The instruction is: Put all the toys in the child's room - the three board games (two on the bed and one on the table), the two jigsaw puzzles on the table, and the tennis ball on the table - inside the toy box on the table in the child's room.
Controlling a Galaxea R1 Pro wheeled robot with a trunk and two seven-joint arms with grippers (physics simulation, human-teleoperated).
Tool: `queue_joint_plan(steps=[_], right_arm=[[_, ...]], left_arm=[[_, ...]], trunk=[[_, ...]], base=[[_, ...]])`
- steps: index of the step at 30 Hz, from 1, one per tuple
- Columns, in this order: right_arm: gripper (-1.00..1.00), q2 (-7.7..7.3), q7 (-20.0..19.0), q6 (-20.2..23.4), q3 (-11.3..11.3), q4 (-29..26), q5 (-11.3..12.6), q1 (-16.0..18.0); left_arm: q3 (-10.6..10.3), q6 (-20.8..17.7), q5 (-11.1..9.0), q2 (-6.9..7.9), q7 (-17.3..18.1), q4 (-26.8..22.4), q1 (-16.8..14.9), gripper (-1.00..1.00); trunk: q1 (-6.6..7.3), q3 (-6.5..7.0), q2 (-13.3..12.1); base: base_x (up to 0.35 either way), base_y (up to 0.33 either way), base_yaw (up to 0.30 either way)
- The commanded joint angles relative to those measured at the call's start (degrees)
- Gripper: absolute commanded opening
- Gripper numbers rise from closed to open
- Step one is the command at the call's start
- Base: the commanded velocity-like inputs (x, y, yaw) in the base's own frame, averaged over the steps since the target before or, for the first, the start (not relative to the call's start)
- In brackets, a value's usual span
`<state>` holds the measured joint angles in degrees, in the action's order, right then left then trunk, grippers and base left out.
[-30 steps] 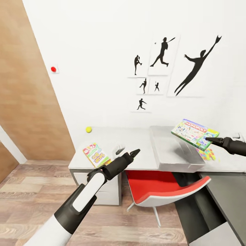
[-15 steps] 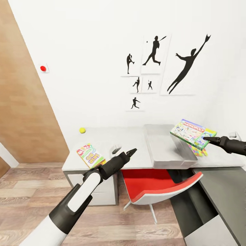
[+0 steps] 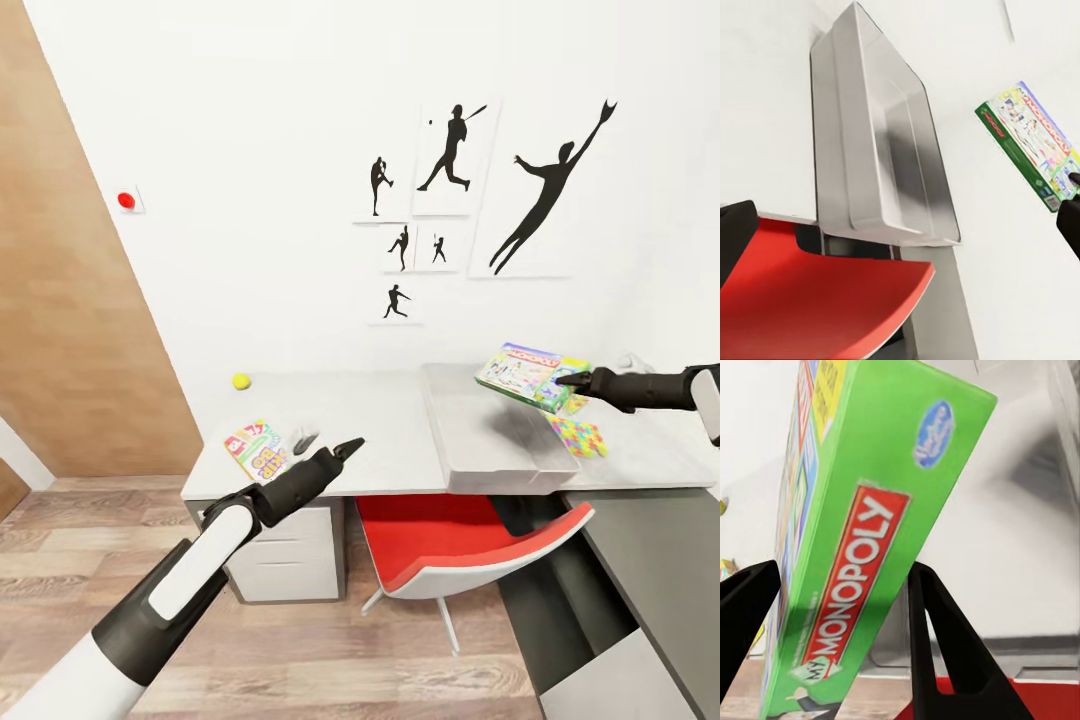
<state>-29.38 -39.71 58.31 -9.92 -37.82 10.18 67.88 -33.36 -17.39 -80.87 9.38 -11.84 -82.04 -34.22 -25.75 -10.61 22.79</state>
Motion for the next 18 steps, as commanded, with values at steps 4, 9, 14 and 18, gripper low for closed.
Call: queue_joint_plan(steps=[4, 9, 14, 18], right_arm=[[-1.0, 1.24, 1.57, -0.26, 0.75, 0.76, 0.22, 1.59], [-1.0, 2.08, -1.2, -0.88, 1.41, -0.3, 0.46, 2.6], [-1.0, 1.81, -2.59, -1.01, 1.49, -0.76, 0.51, 2.76], [-1.0, 1.45, -3.28, -1.14, 1.42, -1.05, 0.44, 2.79]], left_arm=[[0.06, -0.06, -2.13, 1.36, -1.42, -1.03, 0.06, 1.0], [2.42, -0.7, -6.54, 2.44, -2.33, -3.37, 0.26, 1.0], [3.19, -1.47, -7.79, 2.65, -2.42, -3.97, 0.38, 1.0], [3.64, -1.83, -8.56, 2.77, -2.04, -4.51, 0.69, 1.0]], trunk=[[-0.04, -0.13, 0.13], [-0.04, -0.17, 0.13], [-0.04, -0.29, 0.13], [-0.04, -0.39, 0.13]], base=[[0.0, 0.0, -0.001], [0.0, 0.0, -0.007], [0.0, 0.0, -0.04], [0.0, 0.0, -0.042]])
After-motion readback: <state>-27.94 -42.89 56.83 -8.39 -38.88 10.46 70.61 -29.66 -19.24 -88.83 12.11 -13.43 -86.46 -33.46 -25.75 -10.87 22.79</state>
